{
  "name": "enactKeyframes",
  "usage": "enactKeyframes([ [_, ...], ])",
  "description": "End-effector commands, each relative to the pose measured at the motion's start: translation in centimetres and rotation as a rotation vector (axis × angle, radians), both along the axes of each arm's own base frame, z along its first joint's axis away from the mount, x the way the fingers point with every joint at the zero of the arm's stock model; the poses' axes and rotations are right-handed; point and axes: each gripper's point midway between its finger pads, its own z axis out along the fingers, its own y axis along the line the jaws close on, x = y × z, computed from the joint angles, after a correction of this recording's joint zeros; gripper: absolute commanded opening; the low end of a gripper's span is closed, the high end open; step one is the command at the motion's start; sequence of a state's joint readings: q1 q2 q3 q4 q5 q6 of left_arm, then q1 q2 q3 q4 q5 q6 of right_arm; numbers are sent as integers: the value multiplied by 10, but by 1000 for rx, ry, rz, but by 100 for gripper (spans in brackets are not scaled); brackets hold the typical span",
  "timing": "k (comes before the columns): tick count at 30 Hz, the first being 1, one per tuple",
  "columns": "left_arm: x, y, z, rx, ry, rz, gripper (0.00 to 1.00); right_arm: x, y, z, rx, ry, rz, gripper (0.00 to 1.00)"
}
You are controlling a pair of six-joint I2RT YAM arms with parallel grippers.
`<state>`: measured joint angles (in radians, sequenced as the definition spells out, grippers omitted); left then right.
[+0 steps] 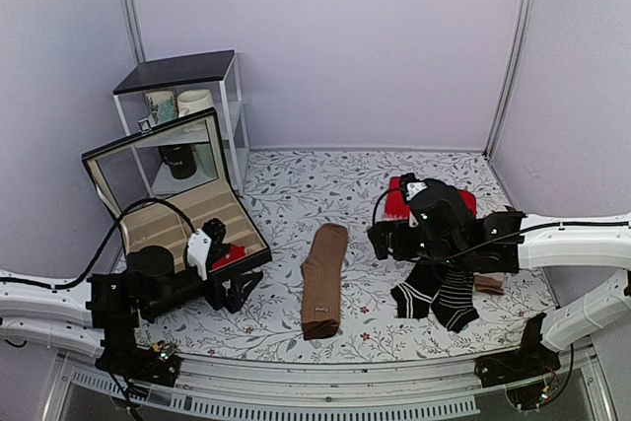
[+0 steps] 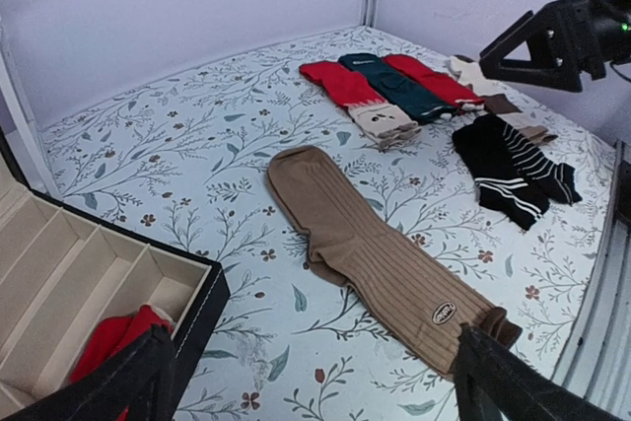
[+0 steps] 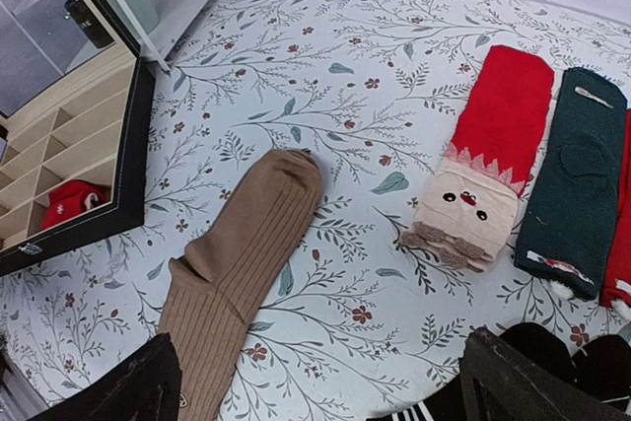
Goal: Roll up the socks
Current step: Roll a pair of socks at the corner of the board.
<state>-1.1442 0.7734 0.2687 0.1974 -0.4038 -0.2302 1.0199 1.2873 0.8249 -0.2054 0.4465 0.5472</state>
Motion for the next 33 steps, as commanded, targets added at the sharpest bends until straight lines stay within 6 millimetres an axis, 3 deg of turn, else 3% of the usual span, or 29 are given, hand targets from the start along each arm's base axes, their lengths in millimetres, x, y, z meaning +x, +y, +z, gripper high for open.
enactKeyframes([
  [1,-5,-11,18,-35,-20,-59,100,-9,4,17,99,-16,51,100],
  [11,-27,-25,9,-42,-16,-206,99,-50,15,-2,159,-64,342,99],
  [17,-41,-32,-5,-74,5,-289,100,-139,56,-14,284,-143,809,92],
  [20,-48,-35,-9,-100,15,-327,99,-160,69,-27,263,-165,911,92],
  [26,-58,-45,-18,-82,34,-395,99,-169,105,-48,156,-195,1009,91],
  [33,-61,-51,-28,-66,58,-410,100,-161,129,-65,30,-299,1085,92],
])
